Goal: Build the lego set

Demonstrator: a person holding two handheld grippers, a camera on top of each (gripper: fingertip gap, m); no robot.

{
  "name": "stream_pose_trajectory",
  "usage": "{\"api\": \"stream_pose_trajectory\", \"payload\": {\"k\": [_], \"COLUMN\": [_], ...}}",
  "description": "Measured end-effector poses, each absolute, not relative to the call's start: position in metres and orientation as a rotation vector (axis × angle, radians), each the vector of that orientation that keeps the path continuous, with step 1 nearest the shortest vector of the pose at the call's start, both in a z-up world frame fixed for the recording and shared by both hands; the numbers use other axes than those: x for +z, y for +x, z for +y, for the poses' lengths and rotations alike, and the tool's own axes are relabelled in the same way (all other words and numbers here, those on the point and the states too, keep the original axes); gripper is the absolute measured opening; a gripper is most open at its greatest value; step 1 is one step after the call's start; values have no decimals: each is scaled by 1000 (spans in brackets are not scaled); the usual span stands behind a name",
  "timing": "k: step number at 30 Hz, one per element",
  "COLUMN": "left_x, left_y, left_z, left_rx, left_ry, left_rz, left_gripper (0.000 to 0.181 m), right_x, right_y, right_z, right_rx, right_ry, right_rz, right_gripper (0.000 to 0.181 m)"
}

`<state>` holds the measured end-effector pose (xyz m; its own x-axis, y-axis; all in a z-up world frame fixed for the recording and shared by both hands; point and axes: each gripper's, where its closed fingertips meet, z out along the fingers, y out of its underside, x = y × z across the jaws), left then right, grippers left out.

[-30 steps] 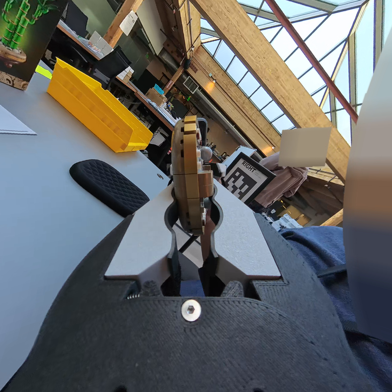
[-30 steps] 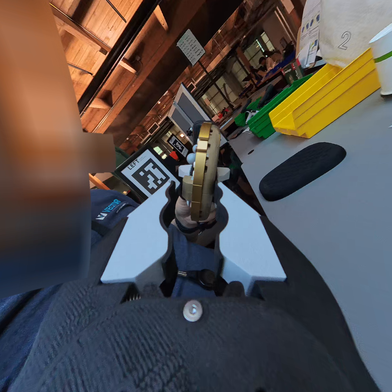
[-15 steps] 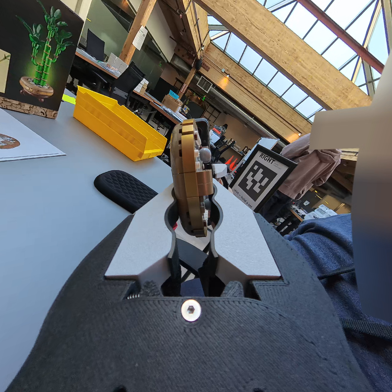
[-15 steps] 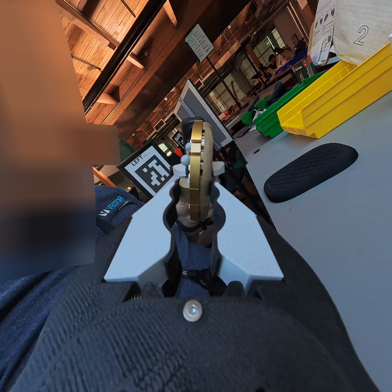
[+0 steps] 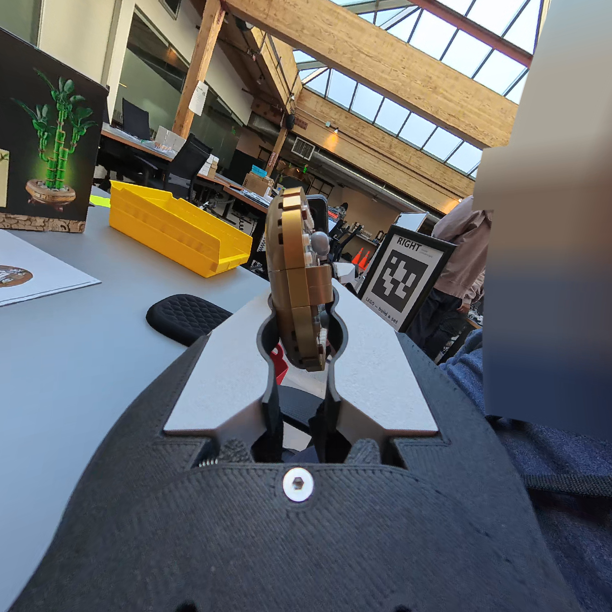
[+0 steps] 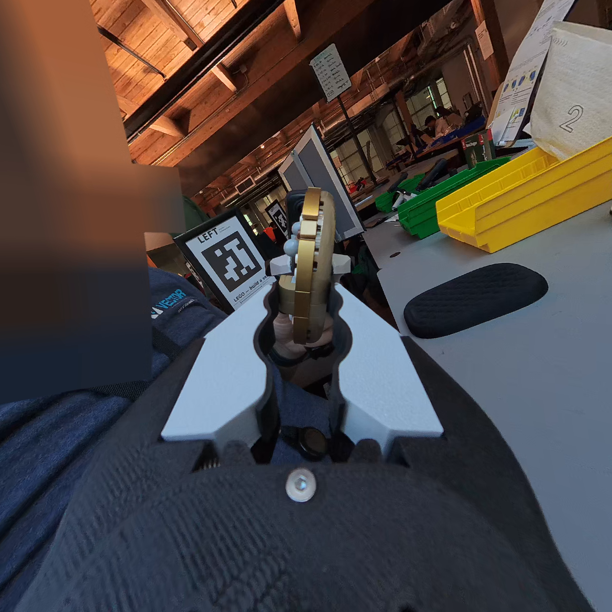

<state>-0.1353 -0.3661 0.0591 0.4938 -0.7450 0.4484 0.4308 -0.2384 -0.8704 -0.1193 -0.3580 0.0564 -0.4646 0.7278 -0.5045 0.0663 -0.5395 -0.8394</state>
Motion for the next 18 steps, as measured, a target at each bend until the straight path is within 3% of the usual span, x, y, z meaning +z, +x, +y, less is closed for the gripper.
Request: {"api": "stream_pose_trajectory", "payload": {"k": [18], "left_x": [52], "left_y": [-138], "left_z": [-359], "left_rx": [-1080], "left_ry": [-1473], "left_rz": [267], "left_gripper": [22], "right_x": [46], "right_y": [-123], "right_z": [-351], "right_rx": [2068], "right_ry": [-1476], "right_rz": [-1064], "right_gripper": [28]}}
